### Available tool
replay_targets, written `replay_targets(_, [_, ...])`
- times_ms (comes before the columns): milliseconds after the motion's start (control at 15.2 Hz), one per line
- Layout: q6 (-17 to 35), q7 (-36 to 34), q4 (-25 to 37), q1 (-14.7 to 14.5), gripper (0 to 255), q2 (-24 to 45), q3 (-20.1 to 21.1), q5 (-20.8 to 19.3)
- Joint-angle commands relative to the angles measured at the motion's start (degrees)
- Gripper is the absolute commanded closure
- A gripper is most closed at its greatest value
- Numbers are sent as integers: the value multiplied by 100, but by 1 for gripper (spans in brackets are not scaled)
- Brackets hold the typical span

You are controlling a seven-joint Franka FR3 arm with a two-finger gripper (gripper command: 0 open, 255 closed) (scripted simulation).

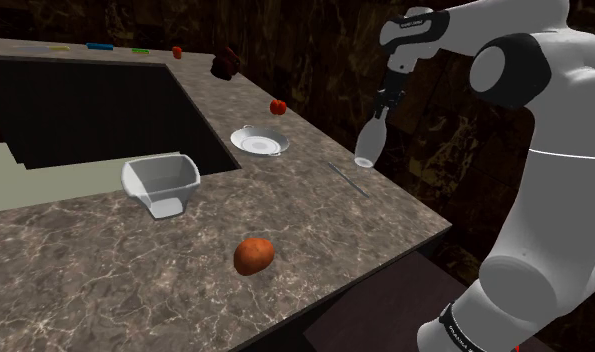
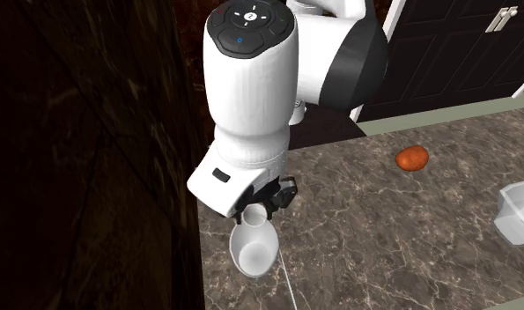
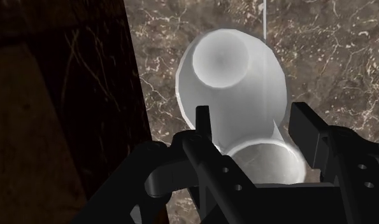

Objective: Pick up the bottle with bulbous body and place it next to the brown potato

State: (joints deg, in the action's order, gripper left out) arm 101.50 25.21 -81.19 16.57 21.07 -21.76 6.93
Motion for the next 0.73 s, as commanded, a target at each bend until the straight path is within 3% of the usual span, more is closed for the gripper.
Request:
replay_targets(0, [-139,-9,121,3,255,-21,-4,-9])
replay_targets(660, [-986,-7,1110,112,255,123,-17,36])
